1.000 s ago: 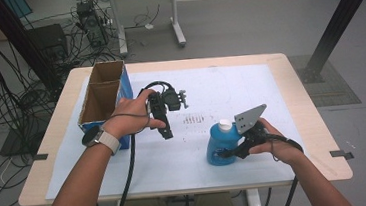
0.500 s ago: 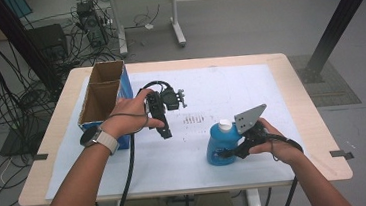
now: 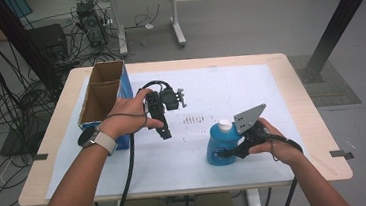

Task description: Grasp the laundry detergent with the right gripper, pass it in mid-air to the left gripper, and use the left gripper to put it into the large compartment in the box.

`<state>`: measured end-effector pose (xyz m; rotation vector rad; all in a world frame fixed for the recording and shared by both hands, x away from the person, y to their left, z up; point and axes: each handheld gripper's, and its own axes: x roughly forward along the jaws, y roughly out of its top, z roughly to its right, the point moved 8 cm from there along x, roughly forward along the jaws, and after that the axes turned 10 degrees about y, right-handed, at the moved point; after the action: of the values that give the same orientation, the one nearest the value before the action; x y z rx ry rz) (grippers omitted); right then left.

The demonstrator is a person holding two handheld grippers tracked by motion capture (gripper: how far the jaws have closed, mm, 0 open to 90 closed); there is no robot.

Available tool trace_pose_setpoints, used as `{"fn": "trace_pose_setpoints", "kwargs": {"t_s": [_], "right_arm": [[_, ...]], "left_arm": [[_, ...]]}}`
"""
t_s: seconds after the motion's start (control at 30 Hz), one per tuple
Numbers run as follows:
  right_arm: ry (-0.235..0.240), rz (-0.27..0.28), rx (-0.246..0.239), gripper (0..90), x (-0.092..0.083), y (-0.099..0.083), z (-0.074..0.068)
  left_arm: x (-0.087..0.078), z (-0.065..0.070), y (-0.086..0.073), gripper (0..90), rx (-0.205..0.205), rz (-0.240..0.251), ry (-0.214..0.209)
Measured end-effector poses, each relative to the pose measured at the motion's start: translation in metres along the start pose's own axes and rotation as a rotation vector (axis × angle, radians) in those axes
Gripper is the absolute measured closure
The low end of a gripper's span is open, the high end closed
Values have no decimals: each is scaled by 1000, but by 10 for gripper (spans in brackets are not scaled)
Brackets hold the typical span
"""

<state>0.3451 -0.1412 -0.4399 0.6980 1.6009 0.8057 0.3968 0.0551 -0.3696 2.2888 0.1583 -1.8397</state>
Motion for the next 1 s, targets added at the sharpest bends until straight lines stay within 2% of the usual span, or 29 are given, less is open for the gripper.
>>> {"fn": "trace_pose_setpoints", "kwargs": {"t_s": [0.13,0.23,0.53,0.7,0.83,1.0], "right_arm": [[6,-1,2,436,2,3,-1],[16,11,8,436,3,10,-2],[35,-4,9,436,8,33,-4],[40,-8,0,436,9,48,-8],[45,-3,8,436,9,60,-11],[32,-3,-6,436,8,75,-13]], "left_arm": [[-9,2,0,120,-4,-3,-2],[-20,3,0,108,9,-7,4],[-52,4,-2,103,37,-18,29],[-68,6,-1,100,49,-19,28],[-80,10,0,95,71,-23,21],[-93,12,4,94,98,-26,19]]}}
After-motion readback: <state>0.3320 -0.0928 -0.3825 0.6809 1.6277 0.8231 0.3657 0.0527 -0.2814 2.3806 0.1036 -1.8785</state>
